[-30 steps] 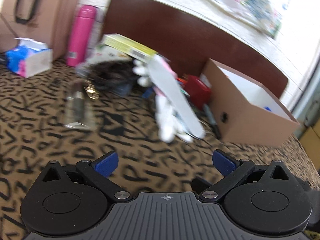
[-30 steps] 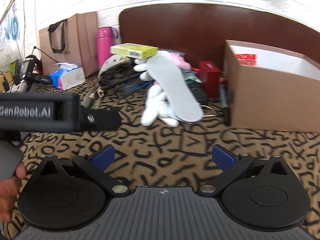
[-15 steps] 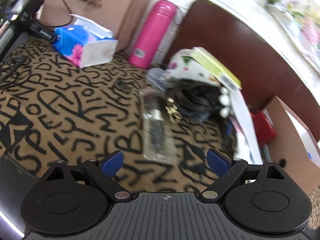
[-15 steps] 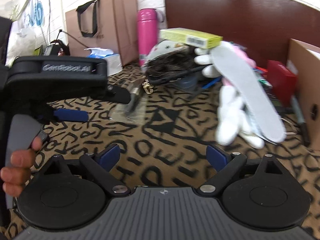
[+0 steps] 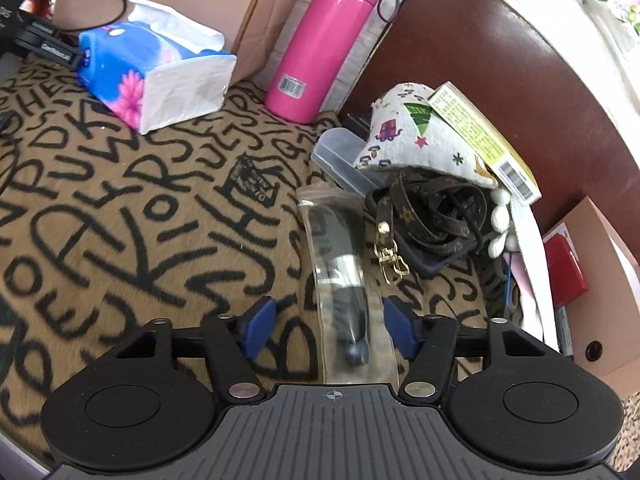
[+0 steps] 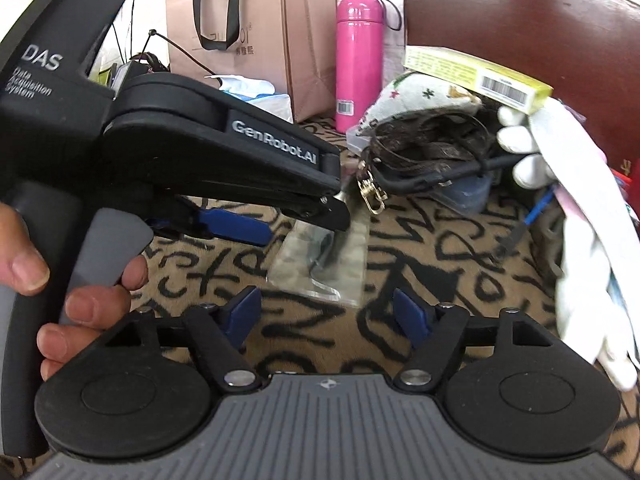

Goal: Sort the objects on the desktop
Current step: 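Grasp the clear brush packet with both grippers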

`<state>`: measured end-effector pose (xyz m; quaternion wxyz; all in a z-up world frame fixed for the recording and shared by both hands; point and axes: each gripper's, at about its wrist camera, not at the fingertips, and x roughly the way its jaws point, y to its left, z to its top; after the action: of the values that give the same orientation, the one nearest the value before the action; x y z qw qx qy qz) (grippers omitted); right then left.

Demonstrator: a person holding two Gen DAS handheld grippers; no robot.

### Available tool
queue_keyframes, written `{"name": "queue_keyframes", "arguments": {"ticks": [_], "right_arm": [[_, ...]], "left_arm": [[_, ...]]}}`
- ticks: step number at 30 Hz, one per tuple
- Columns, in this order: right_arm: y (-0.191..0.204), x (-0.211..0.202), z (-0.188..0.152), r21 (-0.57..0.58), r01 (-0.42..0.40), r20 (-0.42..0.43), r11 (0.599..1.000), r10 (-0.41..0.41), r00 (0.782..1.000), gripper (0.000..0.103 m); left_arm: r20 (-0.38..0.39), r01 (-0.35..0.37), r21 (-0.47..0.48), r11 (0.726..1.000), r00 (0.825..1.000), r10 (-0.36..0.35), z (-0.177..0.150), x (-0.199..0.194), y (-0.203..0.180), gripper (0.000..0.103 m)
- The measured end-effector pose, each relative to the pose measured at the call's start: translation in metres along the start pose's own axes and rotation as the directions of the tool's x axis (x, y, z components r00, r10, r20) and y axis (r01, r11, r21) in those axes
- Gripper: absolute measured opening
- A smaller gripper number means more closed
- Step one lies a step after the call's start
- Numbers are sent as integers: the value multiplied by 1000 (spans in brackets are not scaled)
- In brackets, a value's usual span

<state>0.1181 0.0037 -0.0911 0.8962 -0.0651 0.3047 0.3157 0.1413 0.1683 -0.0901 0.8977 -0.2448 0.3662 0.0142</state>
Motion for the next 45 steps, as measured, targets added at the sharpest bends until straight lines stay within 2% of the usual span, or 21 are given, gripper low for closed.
{"name": "queue_keyframes", "arguments": {"ticks": [3, 5, 7, 9, 10, 11, 16, 28, 32, 39, 41, 42, 43, 45], "right_arm": [[1, 11, 7, -2, 5, -3, 1000, -5, 1000, 75], [1, 18, 12, -5, 5, -3, 1000, -5, 1000, 74], [2, 24, 17, -15, 0, -7, 1000, 0, 1000, 69], [3, 28, 20, -21, -2, -9, 1000, 2, 1000, 64], [3, 29, 21, -23, -1, -7, 1000, 1, 1000, 64], [3, 29, 21, -23, -1, -8, 1000, 1, 1000, 63], [-1, 18, 16, -52, -12, -18, 999, 11, 1000, 61], [-32, -65, -39, -6, -29, -48, 1000, 29, 998, 61], [-38, -93, -53, 16, -7, -55, 1000, 8, 998, 61], [-53, -146, -85, 7, 99, -70, 995, -98, 993, 61], [-57, -158, -94, 7, 132, -75, 991, -131, 989, 63], [-60, -162, -98, 17, 145, -78, 989, -143, 987, 63], [-64, -165, -102, 33, 149, -80, 988, -146, 986, 63], [-69, -169, -106, 66, 154, -72, 986, -150, 986, 63]], "left_arm": [[-14, 9, -6, 1000, 1000, -9, 9, 7, 2, 68], [-25, 7, 3, 1000, 1000, -7, 14, 11, 2, 60], [-37, 6, 12, 1000, 999, -6, 18, 15, 1, 58], [-47, -2, 43, 999, 999, 4, 19, 18, -2, 46], [-49, -7, 59, 998, 999, 10, 19, 18, -4, 37], [-50, -9, 72, 997, 999, 13, 18, 19, -6, 34], [-52, -12, 87, 996, 999, 17, 8, 14, -15, 31], [-130, 90, 132, 987, 989, -73, -67, -20, -68, 31], [-171, 133, 137, 982, 979, -109, -89, -26, -90, 31], [-253, 222, 196, 955, 952, -170, -127, -31, -140, 32], [-276, 249, 224, 942, 943, -183, -136, -31, -153, 35], [-280, 257, 240, 936, 942, -187, -140, -31, -159, 51], [-268, 247, 250, 936, 947, -178, -142, -31, -163, 57], [-251, 221, 263, 939, 956, -154, -145, -29, -170, 58]]}}
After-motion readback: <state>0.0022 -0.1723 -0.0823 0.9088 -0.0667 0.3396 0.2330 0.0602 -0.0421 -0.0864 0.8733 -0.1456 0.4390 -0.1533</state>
